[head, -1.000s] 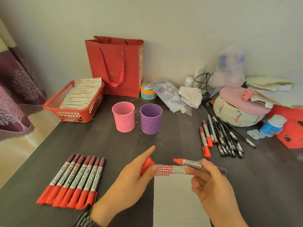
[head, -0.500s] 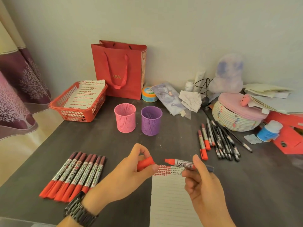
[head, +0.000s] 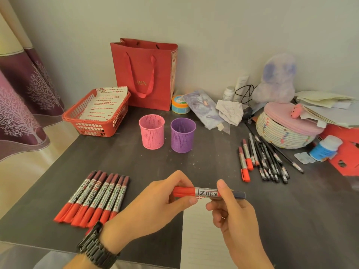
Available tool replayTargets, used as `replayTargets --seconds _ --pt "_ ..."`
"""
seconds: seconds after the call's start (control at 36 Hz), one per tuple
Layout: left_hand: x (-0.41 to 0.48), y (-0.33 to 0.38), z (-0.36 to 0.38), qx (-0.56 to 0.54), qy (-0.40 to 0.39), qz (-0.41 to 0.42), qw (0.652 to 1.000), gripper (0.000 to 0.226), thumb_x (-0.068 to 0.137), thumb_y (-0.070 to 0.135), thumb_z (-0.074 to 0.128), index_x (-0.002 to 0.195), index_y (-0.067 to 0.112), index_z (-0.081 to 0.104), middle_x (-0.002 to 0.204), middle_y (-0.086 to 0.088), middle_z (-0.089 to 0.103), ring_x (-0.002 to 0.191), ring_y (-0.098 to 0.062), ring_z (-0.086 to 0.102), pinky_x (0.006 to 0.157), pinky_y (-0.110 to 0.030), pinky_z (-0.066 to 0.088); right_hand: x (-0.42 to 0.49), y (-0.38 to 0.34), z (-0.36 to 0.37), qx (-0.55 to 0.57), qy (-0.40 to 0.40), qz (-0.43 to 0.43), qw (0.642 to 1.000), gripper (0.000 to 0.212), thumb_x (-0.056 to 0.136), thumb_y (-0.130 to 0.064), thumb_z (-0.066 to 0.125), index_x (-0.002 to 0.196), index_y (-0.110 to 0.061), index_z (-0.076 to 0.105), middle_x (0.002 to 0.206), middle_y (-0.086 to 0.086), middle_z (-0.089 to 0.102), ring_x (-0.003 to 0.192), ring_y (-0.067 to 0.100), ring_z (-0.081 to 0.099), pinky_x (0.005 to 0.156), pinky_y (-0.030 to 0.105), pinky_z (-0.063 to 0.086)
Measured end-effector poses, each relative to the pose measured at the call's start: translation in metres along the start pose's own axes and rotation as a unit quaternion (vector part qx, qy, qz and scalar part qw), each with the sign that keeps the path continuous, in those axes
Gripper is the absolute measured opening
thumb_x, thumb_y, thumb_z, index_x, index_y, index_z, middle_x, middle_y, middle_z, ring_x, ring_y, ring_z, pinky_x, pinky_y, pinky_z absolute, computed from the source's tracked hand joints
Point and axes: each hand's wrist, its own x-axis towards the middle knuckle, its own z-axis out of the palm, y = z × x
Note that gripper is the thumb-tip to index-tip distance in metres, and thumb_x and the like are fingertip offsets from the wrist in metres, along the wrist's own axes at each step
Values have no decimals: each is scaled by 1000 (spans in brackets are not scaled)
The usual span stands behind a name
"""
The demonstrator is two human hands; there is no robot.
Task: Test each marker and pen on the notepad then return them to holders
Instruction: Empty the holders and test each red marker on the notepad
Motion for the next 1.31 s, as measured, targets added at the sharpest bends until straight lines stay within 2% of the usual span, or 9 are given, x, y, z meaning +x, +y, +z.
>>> replayTargets --seconds 0.14,0.33,0.64,0.78,0.94,1.03,1.11,1.22,1.31 --pt "-1 3 1 7 10 16 1000 18 90 57 50 102 43 52 80 22 61 67 -6 55 59 -13 42 -5 1 0 -15 -2 -13 1000 49 66 -60 70 75 -13 80 65 16 70 41 12 51 40 20 41" --pt "-8 -3 7 39 34 42 998 26 92 65 42 107 46 51 87 16 63 75 -17 58 61 -25 46 -9 5 0 -1 -12 -16 1000 46 67 -57 70 82 -15 82 64 14 68 43 11 51 41 19 40" --pt "-16 -15 9 37 16 42 998 24 96 64 40 105 45 49 81 24 60 65 -14 54 54 -14 38 -11 18 3 10 -27 -22 999 42 68 -57 69 90 -22 81 67 14 70 43 10 52 40 17 40" --pt "-19 -19 9 86 3 27 996 27 91 68 44 103 44 45 87 28 58 72 -8 57 57 -13 40 -11 21 3 -9 -51 -5 999 39 69 -57 69 91 -26 80 69 14 71 44 12 54 42 19 42" --pt "-25 -27 -2 105 -13 1 994 22 92 60 52 95 39 45 77 23 56 65 -9 52 55 -17 36 -9 5 -16 -106 -149 -16 983 30 81 -52 76 101 -30 78 80 12 74 50 14 52 46 22 42" --pt "-28 -27 -6 87 -51 -15 995 22 92 59 55 93 38 47 70 15 57 59 -11 49 52 -18 35 -10 1 -20 -225 -227 -59 946 20 92 -47 65 101 -33 76 71 3 69 49 11 50 49 18 42" --pt "-27 -25 -10 65 -81 -32 994 20 91 55 59 91 37 51 65 9 56 55 -11 47 51 -18 35 -12 5 -16 -298 -245 -79 919 20 87 -49 59 98 -39 72 66 -12 62 53 2 51 54 12 40" --pt "-28 -27 -16 59 -88 -51 993 25 88 57 62 105 43 51 78 8 61 62 -10 52 56 -17 38 -16 15 -10 -301 -229 -80 922 20 86 -51 56 96 -42 70 64 -19 58 58 -2 52 56 10 39" --pt "-34 -34 -21 23 -44 -69 996 59 79 59 69 129 52 39 111 20 59 94 -7 62 78 -21 48 -21 26 -5 -255 -201 -65 943 20 83 -51 57 94 -42 71 60 -17 55 52 0 48 51 11 37"
